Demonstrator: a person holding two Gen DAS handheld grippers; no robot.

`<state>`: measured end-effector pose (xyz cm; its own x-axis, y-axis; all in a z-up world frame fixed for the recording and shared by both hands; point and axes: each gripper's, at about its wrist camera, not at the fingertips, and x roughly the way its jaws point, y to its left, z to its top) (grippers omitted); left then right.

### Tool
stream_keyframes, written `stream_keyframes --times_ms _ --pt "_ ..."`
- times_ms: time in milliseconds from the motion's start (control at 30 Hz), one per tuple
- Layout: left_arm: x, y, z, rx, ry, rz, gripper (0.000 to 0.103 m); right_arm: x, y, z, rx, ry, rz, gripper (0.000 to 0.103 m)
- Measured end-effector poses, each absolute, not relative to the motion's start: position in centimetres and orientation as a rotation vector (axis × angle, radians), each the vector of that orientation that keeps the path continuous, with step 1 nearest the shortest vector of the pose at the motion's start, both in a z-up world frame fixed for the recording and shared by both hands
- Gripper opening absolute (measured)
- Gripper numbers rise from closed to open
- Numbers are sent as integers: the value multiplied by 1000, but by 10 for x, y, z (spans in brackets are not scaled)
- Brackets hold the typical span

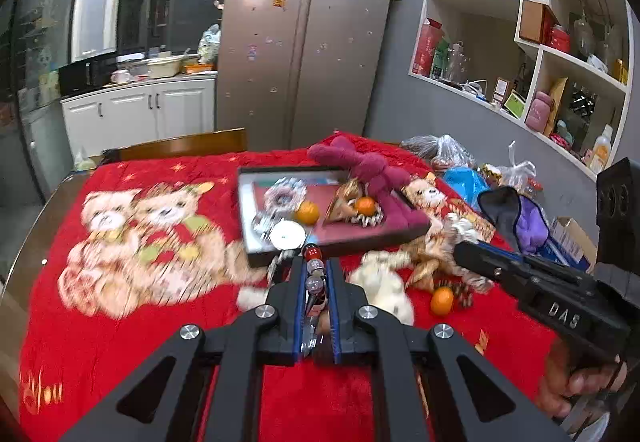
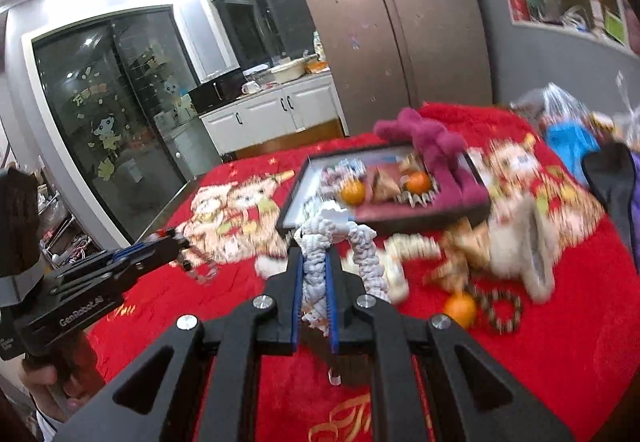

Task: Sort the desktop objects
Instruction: 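Carry the scrunchie and bead string into the black tray and open both tools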

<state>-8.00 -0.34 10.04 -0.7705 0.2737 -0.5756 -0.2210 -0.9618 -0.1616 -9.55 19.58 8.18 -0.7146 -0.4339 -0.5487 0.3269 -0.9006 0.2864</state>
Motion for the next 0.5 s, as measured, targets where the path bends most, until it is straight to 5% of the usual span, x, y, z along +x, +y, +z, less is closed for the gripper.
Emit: stream_keyframes --times_ms 267,500 --pt "-175 29 106 -973 -54 2641 10 -190 176 96 917 -206 -2540 11" --pt "-239 51 55 -1122 -100 2584 10 -271 185 44 1076 -288 -2485 11"
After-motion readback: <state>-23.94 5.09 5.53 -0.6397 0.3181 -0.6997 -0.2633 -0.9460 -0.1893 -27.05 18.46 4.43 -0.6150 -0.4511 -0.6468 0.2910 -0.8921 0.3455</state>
